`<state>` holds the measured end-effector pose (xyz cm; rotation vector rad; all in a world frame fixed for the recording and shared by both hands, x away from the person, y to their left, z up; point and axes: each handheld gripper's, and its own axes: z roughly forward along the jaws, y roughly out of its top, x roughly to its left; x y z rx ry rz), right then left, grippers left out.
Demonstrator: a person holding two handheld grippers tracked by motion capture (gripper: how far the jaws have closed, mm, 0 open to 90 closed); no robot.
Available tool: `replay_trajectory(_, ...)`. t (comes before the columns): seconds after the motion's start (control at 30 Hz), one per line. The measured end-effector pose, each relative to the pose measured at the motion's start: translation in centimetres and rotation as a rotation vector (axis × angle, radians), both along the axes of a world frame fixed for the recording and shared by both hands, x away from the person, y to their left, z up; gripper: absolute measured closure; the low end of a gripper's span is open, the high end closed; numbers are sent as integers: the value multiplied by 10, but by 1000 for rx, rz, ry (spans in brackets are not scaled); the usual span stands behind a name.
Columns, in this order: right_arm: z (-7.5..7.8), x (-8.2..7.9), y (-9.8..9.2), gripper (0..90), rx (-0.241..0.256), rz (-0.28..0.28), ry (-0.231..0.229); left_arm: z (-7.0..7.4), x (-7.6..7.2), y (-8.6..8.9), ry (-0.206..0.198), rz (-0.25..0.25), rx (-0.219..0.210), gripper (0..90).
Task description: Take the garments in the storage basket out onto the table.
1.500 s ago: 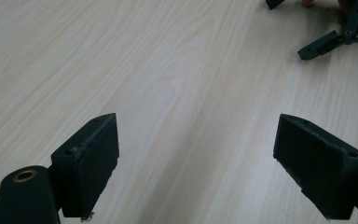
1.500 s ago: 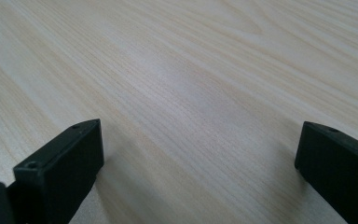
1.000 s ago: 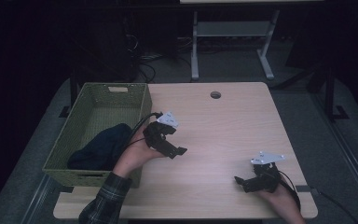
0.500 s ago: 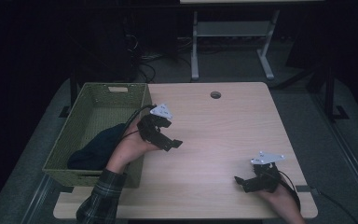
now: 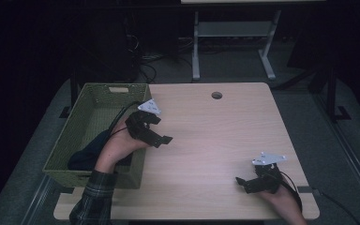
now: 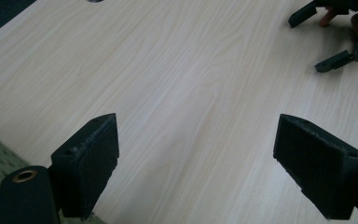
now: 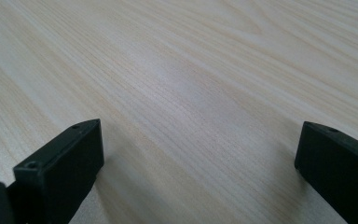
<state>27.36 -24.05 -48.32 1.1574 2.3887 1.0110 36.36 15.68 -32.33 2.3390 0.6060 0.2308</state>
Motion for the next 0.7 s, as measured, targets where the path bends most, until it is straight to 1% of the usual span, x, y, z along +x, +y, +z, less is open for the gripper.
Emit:
replay_trajectory(0.1, 0, 0, 0, 8, 0, 0, 0, 1, 1, 4, -5, 3, 8, 139)
replay_trajectory(0.2, 0, 0, 0, 8, 0, 0, 0, 2, 1, 8, -2, 18, 18, 139)
replay_trajectory(0.3, 0, 0, 0, 8, 0, 0, 0, 2, 1, 12, 0, 22, 21, 139)
replay_trajectory(0.43, 0, 0, 0, 8, 0, 0, 0, 3, 1, 17, -2, 33, 20, 141)
replay_trajectory(0.67, 0, 0, 0, 8, 0, 0, 0, 6, 2, 33, -3, 78, 19, 141)
replay_trajectory(0.7, 0, 0, 0, 8, 0, 0, 0, 6, 2, 33, -3, 78, 19, 141)
